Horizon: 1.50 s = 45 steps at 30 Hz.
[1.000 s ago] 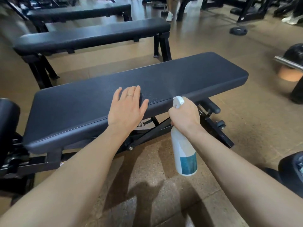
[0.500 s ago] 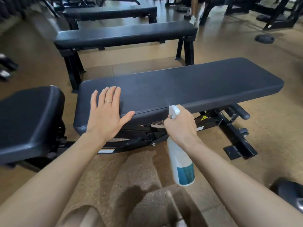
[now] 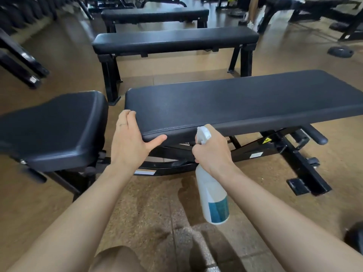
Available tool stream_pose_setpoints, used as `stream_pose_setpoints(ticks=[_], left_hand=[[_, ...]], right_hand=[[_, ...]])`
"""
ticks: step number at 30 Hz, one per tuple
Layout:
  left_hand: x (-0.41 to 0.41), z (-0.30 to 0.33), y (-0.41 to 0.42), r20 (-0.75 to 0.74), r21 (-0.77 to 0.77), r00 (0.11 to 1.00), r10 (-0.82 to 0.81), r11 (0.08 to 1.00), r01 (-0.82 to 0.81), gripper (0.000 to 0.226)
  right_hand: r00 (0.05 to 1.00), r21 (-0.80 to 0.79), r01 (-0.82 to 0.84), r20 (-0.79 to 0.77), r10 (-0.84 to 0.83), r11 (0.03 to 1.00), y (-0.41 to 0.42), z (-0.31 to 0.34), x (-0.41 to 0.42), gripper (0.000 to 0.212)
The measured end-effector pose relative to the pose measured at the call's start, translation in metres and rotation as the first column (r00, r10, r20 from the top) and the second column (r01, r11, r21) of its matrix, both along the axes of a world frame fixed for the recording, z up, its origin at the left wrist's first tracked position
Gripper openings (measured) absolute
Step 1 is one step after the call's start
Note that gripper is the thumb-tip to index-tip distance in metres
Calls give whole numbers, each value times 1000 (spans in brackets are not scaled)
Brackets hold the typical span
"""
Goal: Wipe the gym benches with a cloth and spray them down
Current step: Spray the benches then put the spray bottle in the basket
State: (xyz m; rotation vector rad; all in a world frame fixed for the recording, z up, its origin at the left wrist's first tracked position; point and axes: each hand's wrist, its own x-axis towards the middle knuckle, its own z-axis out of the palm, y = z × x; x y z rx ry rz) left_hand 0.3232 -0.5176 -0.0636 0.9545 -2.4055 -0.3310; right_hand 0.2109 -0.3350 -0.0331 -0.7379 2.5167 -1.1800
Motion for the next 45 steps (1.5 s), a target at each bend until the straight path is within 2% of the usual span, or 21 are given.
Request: stream_pose_setpoints(ticks=[4, 7, 10, 13, 15, 16, 18, 21, 23, 25, 28, 30, 34, 39, 43, 45], left_hand=[[1, -4, 5, -116, 170, 993, 35, 985, -15, 116], [1, -4, 4, -127, 191, 991, 31, 982, -6, 116], [2, -2, 3, -121, 212, 992, 25, 977, 1, 115], [11, 1, -3, -125, 283, 992, -25, 957, 60, 108], [23, 7, -10, -103, 308, 993, -62, 947, 92, 93], [31, 10, -12, -63, 273, 995, -80, 957, 94, 84], [48, 17, -17, 47, 95, 996, -80, 993, 75, 76], [76, 24, -26, 111, -199, 994, 4, 980, 19, 83], [99, 23, -38, 111, -292, 989, 93, 955, -57, 85], [124, 15, -54, 113, -308, 968, 224, 934, -180, 98], [155, 4, -74, 69, -115, 924, 377, 923, -368, 124], [162, -2, -80, 32, -45, 924, 381, 924, -379, 132], [161, -8, -82, -51, -17, 930, 365, 930, -366, 130], [159, -14, -76, -102, 62, 898, 428, 904, -423, 136], [152, -22, -64, -206, 249, 848, 488, 865, -437, 146], [152, -24, -64, -280, 324, 826, 489, 858, -398, 143]], right_hand=[[997, 3, -31, -71, 32, 1000, -13, -2, 13, 21], [996, 2, -9, -87, 9, 1000, -19, -2, 23, 14], [995, 10, -50, -87, 50, 999, -25, -1, 32, 15], [993, 11, -98, -59, 99, 995, -33, -1, 41, 21], [993, 11, -104, -49, 105, 994, -38, -1, 45, 21], [993, 10, -110, -47, 110, 994, -41, -2, 48, 19], [987, 10, -147, -65, 147, 989, -45, -2, 57, 12], [983, -66, -184, -38, 182, 981, -57, -3, 74, 18], [971, -110, -238, -25, 237, 965, -69, -2, 87, 23], [953, -121, -304, -27, 303, 945, -84, -2, 101, 28], [932, -129, -363, -26, 363, 923, -106, -1, 120, 34], [925, -123, -378, -11, 380, 918, -121, -3, 131, 32], [920, -86, -389, 18, 392, 917, -147, -9, 144, 32], [917, -109, -394, 24, 399, 913, -158, -7, 146, 18], [893, -115, -447, 1, 450, 887, -160, -4, 155, 30], [881, -75, -473, -39, 472, 878, -162, -3, 158, 26]])
